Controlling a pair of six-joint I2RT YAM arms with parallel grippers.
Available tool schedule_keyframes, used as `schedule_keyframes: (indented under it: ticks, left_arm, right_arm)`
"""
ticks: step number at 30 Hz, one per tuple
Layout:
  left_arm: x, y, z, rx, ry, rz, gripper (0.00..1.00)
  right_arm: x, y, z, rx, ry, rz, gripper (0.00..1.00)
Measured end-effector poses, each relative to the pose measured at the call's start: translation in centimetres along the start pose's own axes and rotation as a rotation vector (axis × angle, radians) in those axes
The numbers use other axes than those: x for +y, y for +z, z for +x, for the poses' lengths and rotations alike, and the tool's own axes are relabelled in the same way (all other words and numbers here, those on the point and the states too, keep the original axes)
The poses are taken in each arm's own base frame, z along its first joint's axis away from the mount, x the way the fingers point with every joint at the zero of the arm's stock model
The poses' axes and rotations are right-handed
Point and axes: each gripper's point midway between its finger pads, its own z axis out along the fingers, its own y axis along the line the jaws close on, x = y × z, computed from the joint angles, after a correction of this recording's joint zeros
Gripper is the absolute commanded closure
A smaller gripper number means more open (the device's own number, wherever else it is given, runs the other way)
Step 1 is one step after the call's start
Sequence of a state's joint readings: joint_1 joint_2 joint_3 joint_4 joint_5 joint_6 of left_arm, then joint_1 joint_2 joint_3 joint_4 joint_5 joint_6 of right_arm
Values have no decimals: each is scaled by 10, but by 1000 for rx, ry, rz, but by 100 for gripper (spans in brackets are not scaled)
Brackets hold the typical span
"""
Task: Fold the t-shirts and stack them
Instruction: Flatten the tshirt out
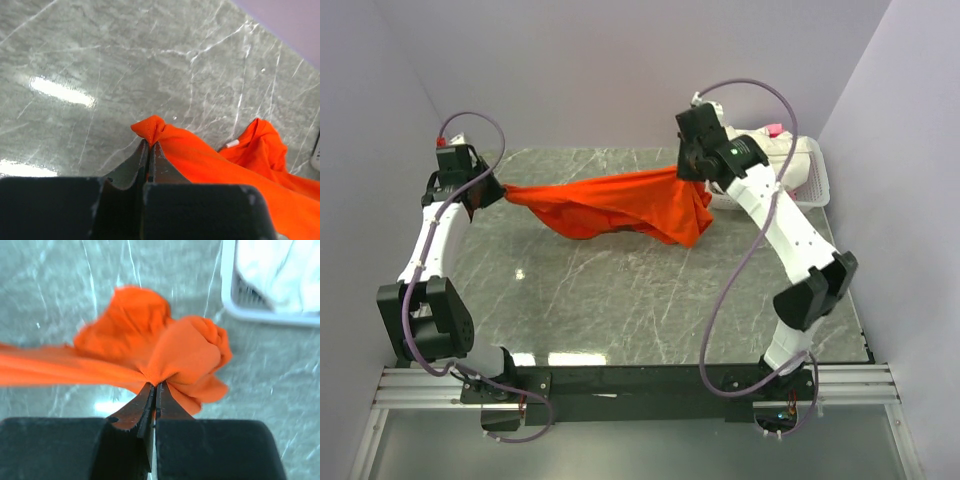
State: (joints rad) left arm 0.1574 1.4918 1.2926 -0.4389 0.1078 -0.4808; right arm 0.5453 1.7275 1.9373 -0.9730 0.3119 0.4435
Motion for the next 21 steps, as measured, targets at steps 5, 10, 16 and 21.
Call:
schedule_keyframes:
  ticks: [5,10,16,21]
  left_arm:
    - [9,0,17,24,4,-13,100]
    - [18,3,32,56,13,-28,100]
    - [33,7,61,123,7,-60,100]
    - [34,3,64,122,8,-61,100]
  right_arm:
    - [17,38,-11,5,-48,15,49]
    - [11,97,60,185,-104,61,39]
    - [-48,65,183,406,-94,94,41]
    - [-57,44,197,384,-20,38,45]
